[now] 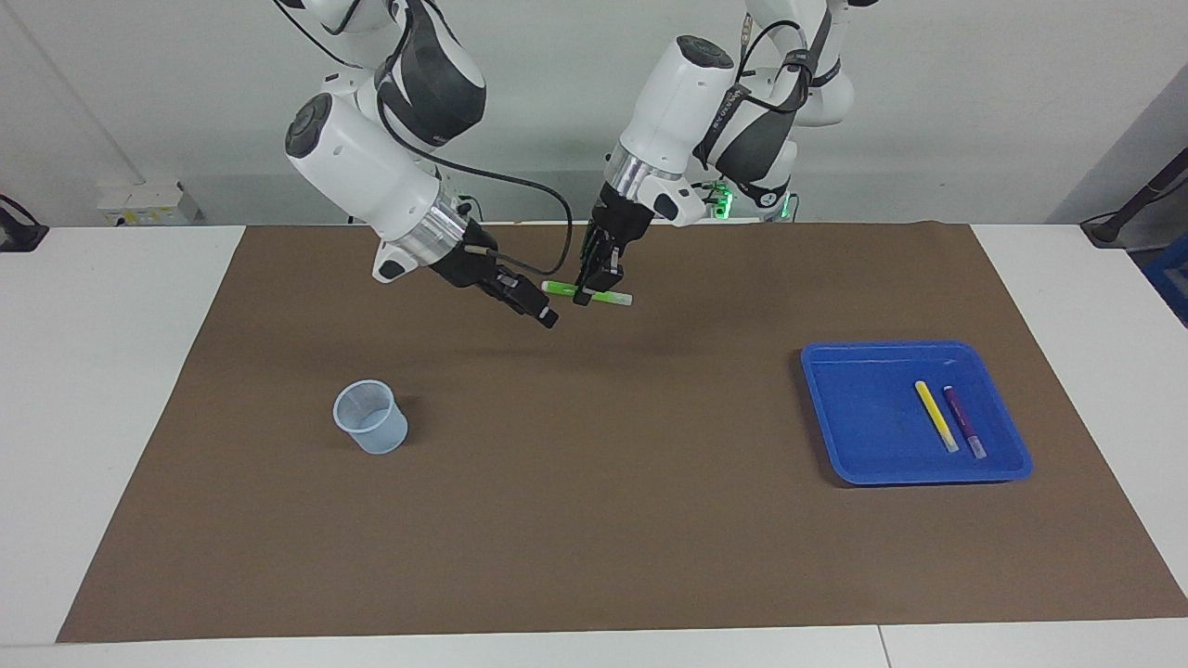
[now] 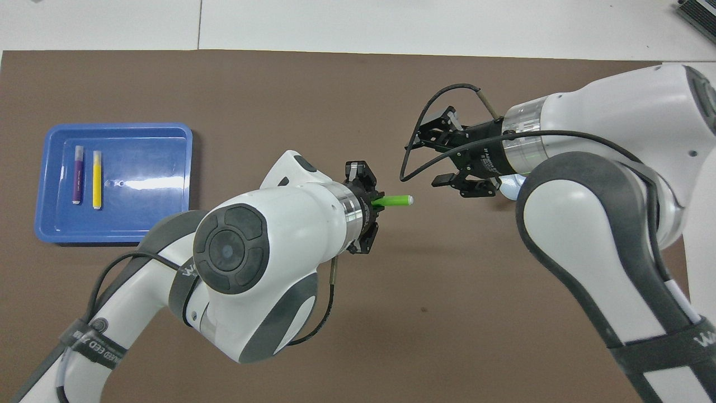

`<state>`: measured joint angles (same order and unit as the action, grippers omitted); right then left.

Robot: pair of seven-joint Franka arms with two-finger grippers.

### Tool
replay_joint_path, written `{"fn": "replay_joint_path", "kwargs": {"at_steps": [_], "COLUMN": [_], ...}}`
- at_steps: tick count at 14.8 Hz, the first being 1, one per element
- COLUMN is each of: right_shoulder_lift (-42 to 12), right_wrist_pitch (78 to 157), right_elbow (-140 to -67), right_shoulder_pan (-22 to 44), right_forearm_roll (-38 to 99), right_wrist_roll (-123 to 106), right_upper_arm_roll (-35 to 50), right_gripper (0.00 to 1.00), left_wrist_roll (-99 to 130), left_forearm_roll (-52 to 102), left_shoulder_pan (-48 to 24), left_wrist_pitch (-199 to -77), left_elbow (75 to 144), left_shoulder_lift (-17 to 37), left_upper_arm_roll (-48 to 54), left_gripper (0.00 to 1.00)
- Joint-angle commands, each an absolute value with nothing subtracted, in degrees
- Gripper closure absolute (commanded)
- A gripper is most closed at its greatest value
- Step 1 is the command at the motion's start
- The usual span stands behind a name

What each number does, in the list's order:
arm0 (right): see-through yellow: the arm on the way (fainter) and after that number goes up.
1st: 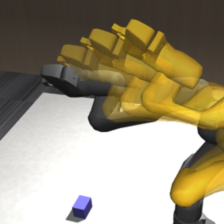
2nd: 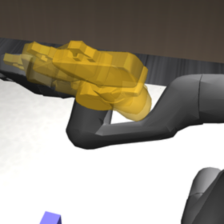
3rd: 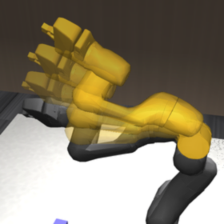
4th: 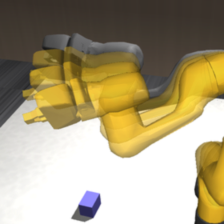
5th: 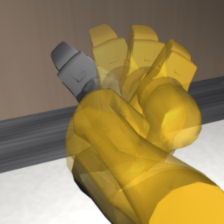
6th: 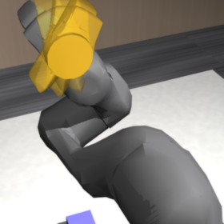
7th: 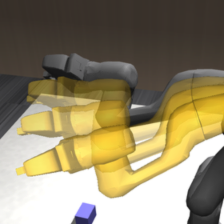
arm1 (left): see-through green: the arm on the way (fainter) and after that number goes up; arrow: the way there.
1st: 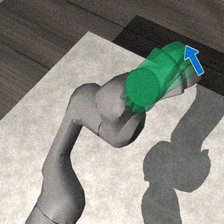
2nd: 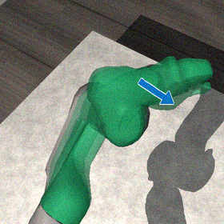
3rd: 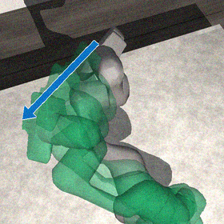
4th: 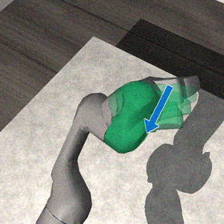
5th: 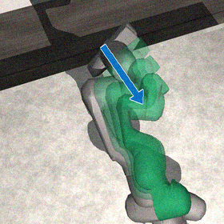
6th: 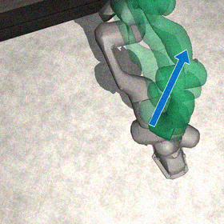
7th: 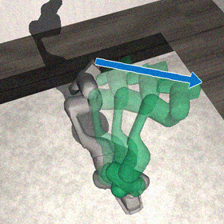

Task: Right arm passes pens to left for tray arrangement
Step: 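Grasp the green pen with the left gripper and open the right gripper, then carry the green pen to the tray while the right gripper withdraws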

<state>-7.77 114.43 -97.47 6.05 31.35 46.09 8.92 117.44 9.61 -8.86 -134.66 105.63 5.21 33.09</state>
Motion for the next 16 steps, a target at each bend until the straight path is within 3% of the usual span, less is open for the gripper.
{"fn": "replay_joint_path", "kwargs": {"at_steps": [1, 9, 16], "right_shoulder_lift": [-5.28, -3.35, 1.84], "right_wrist_pitch": [109.88, 101.52, 98.7], "right_elbow": [-98.0, -96.24, -97.02], "right_shoulder_pan": [1.16, -10.54, -13.1], "right_forearm_roll": [26.3, 11.99, 3.53], "right_wrist_roll": [39.93, 16.26, 7.05], "right_upper_arm_roll": [9.32, 9.23, 8.88], "right_gripper": [0.0, 0.0, 0.0], "left_wrist_roll": [108.4, 73.44, 41.8], "left_forearm_roll": [7.39, 6.59, 1.23], "left_shoulder_pan": [-8.7, 1.12, 13.43], "left_wrist_pitch": [-128.51, -112.43, -104.68], "left_elbow": [104.77, 104.94, 105.64], "left_shoulder_lift": [4.22, 2.73, 1.58], "left_upper_arm_roll": [32.34, 31.99, 31.99], "left_gripper": [1.0, 1.0, 1.0]}}
